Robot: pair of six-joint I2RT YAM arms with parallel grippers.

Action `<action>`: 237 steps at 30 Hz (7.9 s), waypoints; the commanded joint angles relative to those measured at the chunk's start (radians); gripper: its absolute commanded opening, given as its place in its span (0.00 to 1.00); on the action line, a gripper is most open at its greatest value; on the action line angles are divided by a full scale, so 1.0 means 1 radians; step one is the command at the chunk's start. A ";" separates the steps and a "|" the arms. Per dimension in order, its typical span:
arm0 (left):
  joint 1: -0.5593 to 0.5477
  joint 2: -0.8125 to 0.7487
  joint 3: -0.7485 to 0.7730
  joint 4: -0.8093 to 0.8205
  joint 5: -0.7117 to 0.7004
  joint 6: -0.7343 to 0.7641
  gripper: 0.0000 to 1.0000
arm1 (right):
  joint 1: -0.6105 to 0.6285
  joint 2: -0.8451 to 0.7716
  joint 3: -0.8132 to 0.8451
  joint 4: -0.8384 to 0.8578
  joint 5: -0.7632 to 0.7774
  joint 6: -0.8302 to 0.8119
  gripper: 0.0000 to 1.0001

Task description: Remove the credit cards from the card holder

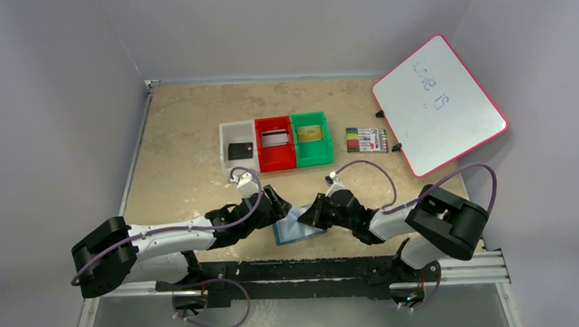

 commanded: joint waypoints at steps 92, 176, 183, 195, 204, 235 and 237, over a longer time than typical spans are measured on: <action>-0.026 0.386 0.115 0.396 0.185 -0.024 0.53 | -0.010 -0.444 -0.026 -0.504 0.234 -0.017 0.29; -0.082 0.535 0.142 0.670 0.265 -0.143 0.49 | -0.010 -0.949 -0.046 -1.023 0.408 0.213 0.13; -0.098 0.431 0.224 0.432 0.177 -0.025 0.49 | -0.009 -1.013 -0.042 -0.936 0.334 0.126 0.15; -0.099 0.243 0.252 0.137 0.006 0.062 0.50 | -0.009 -0.950 -0.003 -0.754 0.217 0.034 0.17; -0.099 0.073 0.215 -0.158 -0.215 0.064 0.52 | -0.010 -0.728 0.009 -0.449 0.048 -0.070 0.38; -0.101 0.288 0.247 -0.160 -0.026 0.175 0.48 | -0.077 -0.067 -0.028 -0.044 -0.112 -0.002 0.24; -0.101 0.288 0.246 -0.151 -0.015 0.181 0.45 | -0.088 -0.058 -0.040 -0.002 -0.130 -0.003 0.21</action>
